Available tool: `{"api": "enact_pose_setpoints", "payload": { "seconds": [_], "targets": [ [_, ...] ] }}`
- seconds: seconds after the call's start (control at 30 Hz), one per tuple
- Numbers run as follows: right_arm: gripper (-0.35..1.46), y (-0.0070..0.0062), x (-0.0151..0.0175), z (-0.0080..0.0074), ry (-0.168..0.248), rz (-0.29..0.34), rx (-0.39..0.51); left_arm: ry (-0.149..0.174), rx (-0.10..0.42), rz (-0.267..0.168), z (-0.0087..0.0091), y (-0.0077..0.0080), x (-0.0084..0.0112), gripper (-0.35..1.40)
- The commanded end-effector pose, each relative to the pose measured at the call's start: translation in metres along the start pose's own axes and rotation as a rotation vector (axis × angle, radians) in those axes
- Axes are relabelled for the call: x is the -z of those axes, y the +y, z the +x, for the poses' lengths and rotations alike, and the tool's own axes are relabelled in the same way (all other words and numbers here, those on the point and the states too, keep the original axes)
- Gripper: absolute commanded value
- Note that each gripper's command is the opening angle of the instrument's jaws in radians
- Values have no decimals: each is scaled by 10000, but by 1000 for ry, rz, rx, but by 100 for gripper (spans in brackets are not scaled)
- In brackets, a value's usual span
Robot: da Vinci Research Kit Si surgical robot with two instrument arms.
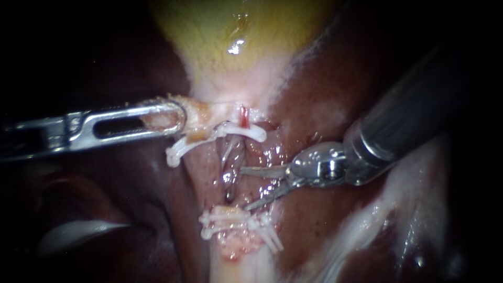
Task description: Go back from the cut right tube
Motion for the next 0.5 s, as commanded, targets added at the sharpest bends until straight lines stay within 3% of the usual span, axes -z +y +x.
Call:
{"api": "enact_pose_setpoints", "payload": {
  "seconds": [0.03, 0.27, 0.5],
  "targets": [
    [145, 0, 5, -1, -7, -8, 5, -1, 0, -2, 0, 0, 0, -35],
    [145, 1, 56, -3, -18, -67, 33, -1, 0, -1, 0, 2, 0, -35],
    [145, 1, 114, -3, -1, -96, 39, -1, -1, -1, 0, 3, 0, -35]
  ]
}}
